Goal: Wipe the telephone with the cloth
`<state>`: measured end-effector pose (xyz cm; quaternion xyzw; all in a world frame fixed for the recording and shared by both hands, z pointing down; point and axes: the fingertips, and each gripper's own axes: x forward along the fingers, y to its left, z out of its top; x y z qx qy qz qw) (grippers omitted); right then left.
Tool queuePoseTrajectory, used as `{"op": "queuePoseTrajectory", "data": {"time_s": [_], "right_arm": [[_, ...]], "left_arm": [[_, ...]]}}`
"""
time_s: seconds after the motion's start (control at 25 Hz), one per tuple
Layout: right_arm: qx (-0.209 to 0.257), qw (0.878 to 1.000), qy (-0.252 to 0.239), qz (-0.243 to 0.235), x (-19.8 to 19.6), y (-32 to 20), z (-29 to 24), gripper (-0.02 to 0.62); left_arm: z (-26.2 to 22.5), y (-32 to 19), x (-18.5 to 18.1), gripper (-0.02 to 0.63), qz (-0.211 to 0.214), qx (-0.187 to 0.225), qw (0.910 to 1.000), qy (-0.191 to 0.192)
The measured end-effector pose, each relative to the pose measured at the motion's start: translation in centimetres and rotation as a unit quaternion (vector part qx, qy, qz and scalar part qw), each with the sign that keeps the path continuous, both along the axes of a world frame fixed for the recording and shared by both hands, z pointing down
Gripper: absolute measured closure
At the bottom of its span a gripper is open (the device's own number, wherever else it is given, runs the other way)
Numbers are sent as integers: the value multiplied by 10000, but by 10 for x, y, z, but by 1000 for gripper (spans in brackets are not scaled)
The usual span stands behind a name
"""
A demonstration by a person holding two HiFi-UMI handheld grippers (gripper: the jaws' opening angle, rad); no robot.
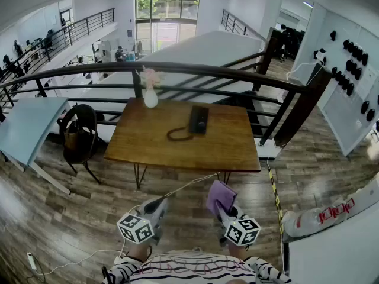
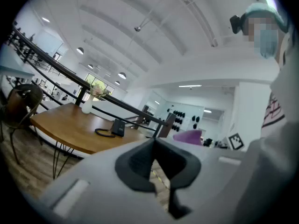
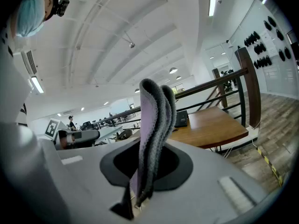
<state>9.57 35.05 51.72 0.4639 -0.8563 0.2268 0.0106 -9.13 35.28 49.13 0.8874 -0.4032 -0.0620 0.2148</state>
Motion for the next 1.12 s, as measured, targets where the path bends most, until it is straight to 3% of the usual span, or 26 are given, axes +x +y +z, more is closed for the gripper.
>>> {"op": "queuePoseTrajectory", "data": {"time_s": [0.28, 0.88, 1.12], "right_arm": [[-84, 9996, -277, -50, 21, -5, 5, 543], [-173, 9984, -200, -503, 86, -33, 24, 543], [-176, 9986, -219, -444, 88, -66, 28, 543]], "left_arm": [[1, -3, 24, 604, -9, 34, 10000, -19], [24, -24, 93, 604, -403, -34, 9992, -40], [32, -55, 93, 604, -437, -107, 9989, -94]]}}
